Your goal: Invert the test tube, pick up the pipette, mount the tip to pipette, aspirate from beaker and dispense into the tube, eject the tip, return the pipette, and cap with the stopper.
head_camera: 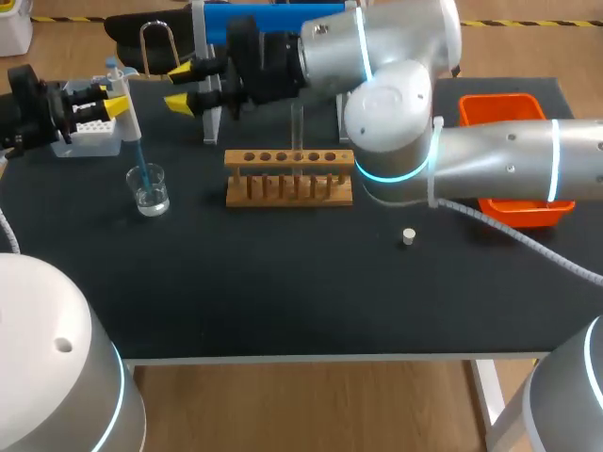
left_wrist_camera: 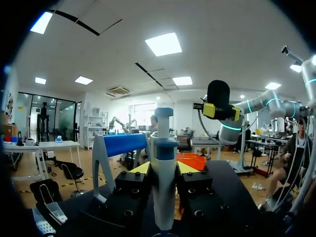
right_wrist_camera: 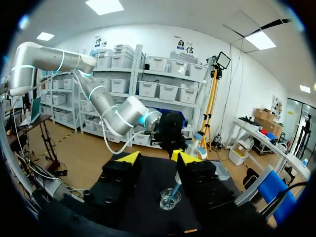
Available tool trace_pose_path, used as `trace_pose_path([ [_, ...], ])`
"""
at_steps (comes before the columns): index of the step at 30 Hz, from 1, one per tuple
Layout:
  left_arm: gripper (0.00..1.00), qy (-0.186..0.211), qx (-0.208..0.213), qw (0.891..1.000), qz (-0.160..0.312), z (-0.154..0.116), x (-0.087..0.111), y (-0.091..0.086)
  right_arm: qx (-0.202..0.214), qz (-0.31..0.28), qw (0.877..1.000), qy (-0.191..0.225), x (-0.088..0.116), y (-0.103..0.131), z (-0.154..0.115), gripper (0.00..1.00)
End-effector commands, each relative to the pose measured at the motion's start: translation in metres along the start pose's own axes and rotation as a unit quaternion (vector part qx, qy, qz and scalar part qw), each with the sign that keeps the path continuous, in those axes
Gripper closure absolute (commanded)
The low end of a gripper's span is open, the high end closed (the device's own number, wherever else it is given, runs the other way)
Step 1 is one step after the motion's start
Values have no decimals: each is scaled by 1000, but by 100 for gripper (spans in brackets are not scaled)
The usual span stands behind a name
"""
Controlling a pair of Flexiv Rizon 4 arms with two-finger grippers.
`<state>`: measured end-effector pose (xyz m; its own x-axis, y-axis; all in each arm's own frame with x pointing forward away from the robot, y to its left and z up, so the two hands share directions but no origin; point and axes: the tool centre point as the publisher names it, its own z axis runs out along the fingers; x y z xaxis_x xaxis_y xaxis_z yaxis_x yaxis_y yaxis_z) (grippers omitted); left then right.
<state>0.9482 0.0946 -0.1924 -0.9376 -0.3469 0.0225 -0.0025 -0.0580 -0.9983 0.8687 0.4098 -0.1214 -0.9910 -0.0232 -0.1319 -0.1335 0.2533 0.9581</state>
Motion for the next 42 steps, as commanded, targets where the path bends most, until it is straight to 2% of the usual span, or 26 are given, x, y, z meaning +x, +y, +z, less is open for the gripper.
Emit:
trace_pose_path([
  [1,100,2,1,1000,0,-1,-1,1,-14,2,1000,20,-10,9,13,100],
  [17,100,2,1,1000,0,-1,-1,1,-84,40,995,25,-30,31,53,100],
  [42,100,2,1,1000,0,-1,-1,1,-120,58,991,17,-78,27,94,100],
])
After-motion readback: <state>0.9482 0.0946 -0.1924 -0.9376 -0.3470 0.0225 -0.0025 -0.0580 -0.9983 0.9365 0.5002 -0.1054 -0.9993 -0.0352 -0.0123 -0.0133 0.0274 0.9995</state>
